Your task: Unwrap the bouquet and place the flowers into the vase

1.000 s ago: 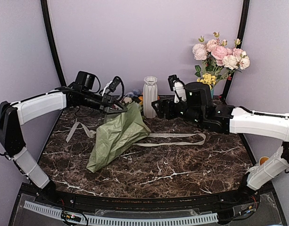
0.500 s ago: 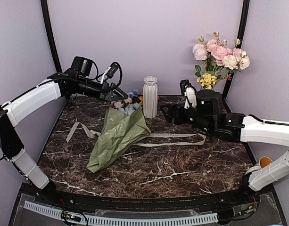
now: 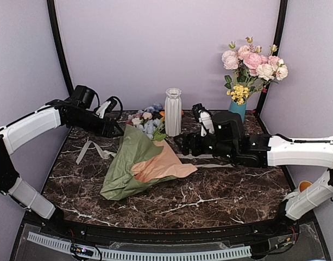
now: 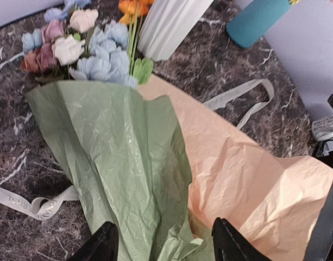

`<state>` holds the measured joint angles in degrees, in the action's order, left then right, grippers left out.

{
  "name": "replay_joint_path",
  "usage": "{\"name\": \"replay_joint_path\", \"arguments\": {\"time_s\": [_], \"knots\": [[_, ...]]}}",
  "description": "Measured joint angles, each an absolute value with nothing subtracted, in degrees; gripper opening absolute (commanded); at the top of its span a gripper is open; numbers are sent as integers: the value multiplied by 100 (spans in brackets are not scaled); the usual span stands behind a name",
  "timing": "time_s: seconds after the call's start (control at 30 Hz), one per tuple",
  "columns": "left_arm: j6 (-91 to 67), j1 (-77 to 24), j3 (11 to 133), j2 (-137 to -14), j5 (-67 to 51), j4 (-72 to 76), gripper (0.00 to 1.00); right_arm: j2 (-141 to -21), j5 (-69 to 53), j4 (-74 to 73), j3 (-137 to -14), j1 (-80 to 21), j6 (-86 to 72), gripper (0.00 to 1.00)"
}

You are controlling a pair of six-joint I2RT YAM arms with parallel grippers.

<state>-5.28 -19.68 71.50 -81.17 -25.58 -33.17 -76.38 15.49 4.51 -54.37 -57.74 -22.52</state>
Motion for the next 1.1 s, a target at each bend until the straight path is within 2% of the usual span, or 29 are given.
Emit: {"name": "replay_joint_path", "arguments": {"time_s": [0.3,0.5,0.57,0.67,0.77,0.87,1.1], "knots": [[-513,-2316,7216,-9467,-1835,-3317,64,-8519,858,-276,-5448,-5745,-3083,88],[-502,-2307,7461,-10420,-1516,-3221,65,-8656,370,-576,-5159,-5671,-3605,88],[-497,-2309,7520,-10643,-1516,-3114,54,-8678,246,-681,-5019,-5621,-3736,87],[-552,-2309,7677,-10914,-1485,-3020,27,-8757,130,-751,-4871,-5590,-3854,86],[-698,-2300,7782,-11118,-1337,-2847,14,-8871,67,-755,-4775,-5583,-3944,85],[-980,-2252,7760,-11157,-1203,-2718,7,-9026,21,-755,-4744,-5570,-3953,85],[-1824,-1570,7203,-11131,-1127,-2228,2,-9601,-1,-760,-4960,-5374,-3760,85]]}}
